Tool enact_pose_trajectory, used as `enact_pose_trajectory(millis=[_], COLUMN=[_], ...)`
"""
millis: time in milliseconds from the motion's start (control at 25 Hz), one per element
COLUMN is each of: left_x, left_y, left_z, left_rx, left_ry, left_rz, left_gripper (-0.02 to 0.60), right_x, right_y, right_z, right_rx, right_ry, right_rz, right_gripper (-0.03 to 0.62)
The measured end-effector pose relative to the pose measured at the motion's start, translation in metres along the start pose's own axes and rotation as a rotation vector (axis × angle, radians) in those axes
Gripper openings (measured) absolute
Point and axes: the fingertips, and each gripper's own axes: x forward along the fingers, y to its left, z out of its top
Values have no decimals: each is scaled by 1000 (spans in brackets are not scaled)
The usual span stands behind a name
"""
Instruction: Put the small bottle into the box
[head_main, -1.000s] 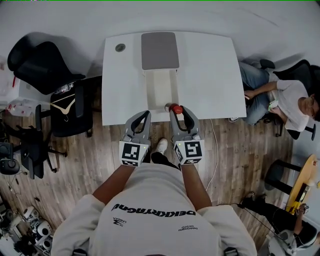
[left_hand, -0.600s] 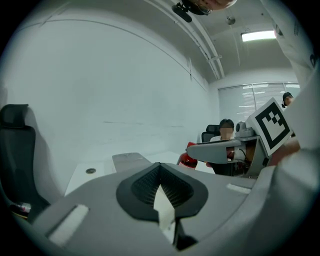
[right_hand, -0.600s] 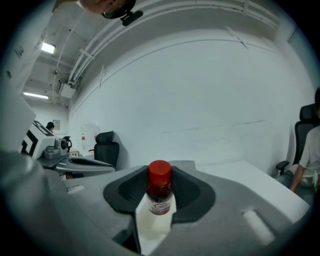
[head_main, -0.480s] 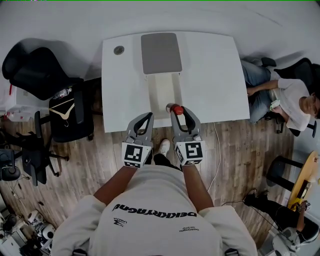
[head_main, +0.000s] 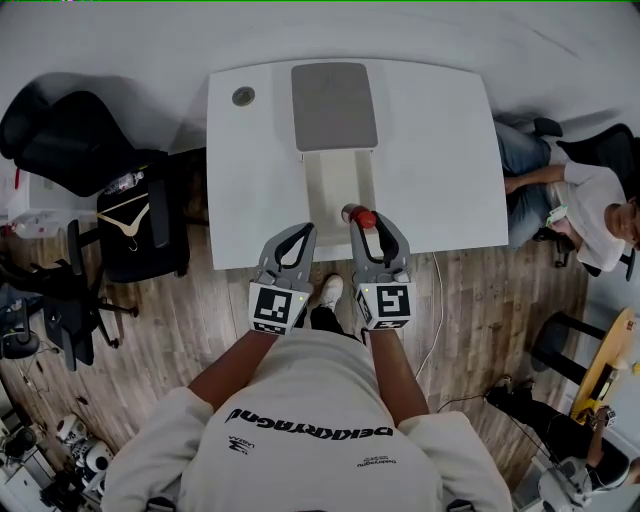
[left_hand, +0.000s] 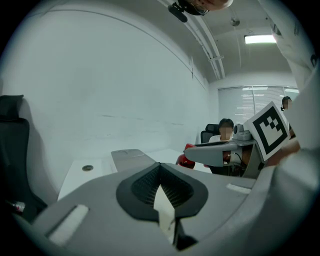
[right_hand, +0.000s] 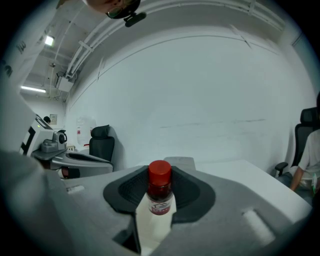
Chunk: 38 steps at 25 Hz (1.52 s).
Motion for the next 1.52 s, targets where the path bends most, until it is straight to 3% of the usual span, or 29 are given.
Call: enact_pose_trajectory(millis=[840,1520], left_x=[15,14], left_y=[13,22], left_z=[-14,-21], left_rx=[-12,-26], left_ry=[37,53], left_rz=[-30,-20], left_gripper=[6,6], right_x=[60,72], right_y=[-3,-3], right_z=[-16,-45], right_rx=[-45,-49], right_ry=[22,79], right_rz=[1,4], right_gripper=[135,135])
